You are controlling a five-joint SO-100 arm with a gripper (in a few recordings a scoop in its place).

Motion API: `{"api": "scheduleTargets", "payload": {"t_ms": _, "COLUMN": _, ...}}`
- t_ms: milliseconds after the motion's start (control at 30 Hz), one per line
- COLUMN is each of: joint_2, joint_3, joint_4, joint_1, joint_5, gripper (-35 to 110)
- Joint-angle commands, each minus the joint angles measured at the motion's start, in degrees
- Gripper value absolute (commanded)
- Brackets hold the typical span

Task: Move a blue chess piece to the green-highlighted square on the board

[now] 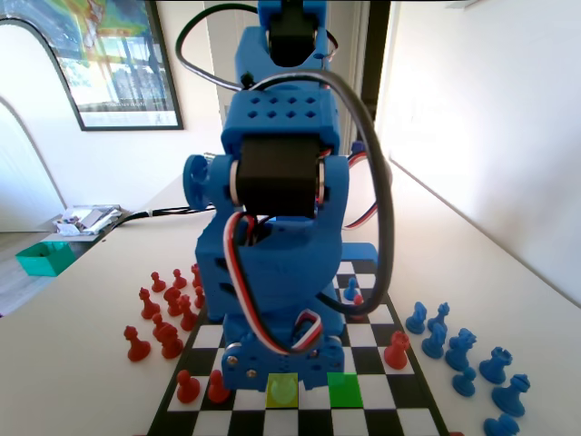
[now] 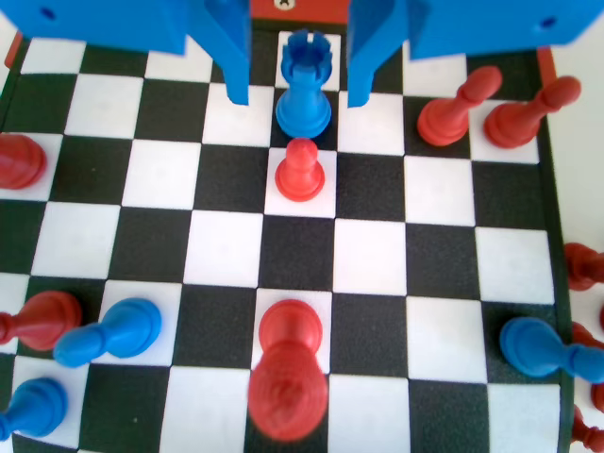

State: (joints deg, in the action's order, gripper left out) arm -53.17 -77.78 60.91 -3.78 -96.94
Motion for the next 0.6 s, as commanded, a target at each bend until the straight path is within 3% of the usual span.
{"api": "scheduleTargets", "payload": {"t_ms": 0, "joint_2": -1.85, "joint_3": 0.62, "joint_4": 0.0, "joint_1": -0.79, "joint_5": -0.18, "gripper": 17}}
{"api": "scheduleTargets", "payload": {"t_ms": 167, "joint_2": -1.85, "joint_3": 0.35, "joint_4": -0.26, "joint_1": -0.79, "joint_5": -0.44, "gripper": 14}}
{"api": "scheduleTargets", "payload": {"t_ms": 267, "joint_2": -1.85, "joint_3": 0.26, "joint_4": -0.79, "joint_1": -0.97, "joint_5": -0.62, "gripper": 1}}
{"api": "scheduleTargets", "payload": {"t_ms": 567, "joint_2": -1.85, "joint_3": 0.62, "joint_4": -0.88, "joint_1": -1.41, "joint_5": -1.67, "gripper": 1}}
